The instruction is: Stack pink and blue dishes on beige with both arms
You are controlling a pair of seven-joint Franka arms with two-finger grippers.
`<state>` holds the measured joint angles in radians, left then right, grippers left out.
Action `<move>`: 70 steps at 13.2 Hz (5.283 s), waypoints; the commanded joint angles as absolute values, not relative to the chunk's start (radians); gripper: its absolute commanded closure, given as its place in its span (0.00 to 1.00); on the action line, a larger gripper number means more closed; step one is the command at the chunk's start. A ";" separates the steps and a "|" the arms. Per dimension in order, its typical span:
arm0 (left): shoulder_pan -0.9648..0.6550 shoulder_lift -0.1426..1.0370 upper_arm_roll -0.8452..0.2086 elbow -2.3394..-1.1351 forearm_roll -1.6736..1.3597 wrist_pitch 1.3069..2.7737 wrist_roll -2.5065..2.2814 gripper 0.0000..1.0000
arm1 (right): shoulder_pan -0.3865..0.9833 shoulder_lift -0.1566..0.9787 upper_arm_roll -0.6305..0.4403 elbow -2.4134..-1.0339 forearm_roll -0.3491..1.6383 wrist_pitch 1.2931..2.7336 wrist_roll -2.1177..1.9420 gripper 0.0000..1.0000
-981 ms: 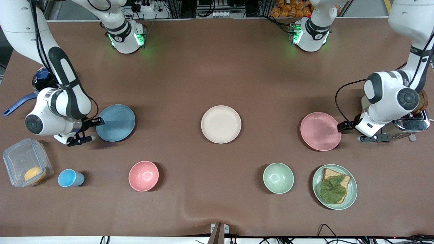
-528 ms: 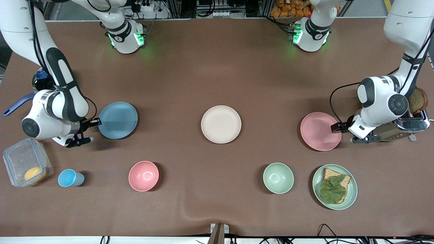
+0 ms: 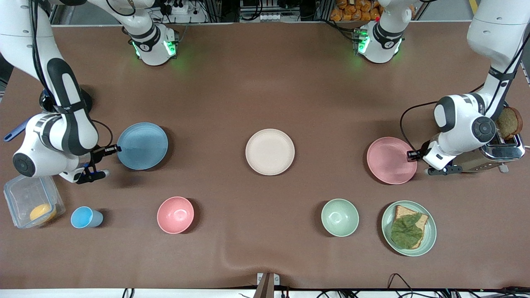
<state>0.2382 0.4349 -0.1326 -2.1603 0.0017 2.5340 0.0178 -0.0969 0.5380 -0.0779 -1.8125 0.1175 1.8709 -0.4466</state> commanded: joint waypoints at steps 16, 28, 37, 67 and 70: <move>0.148 0.316 -0.583 -2.033 -0.202 2.344 -0.310 1.00 | -0.103 0.560 -0.067 -1.638 0.138 1.694 -0.400 1.00; -0.198 0.567 -0.450 -1.954 -0.179 2.562 -0.472 1.00 | -0.003 0.554 -0.064 -1.586 0.194 1.609 -0.227 1.00; -0.244 0.624 -0.405 -1.898 -0.178 2.576 -0.474 1.00 | 0.221 0.563 -0.061 -1.563 0.339 1.620 0.064 1.00; 0.103 0.121 -0.388 -1.622 0.147 1.867 -0.359 0.00 | 0.591 0.724 -0.067 -1.477 0.611 1.988 0.411 0.00; 0.104 0.120 -0.376 -1.559 0.146 1.769 -0.356 0.00 | 0.500 0.692 -0.084 -1.416 0.559 1.802 0.403 0.00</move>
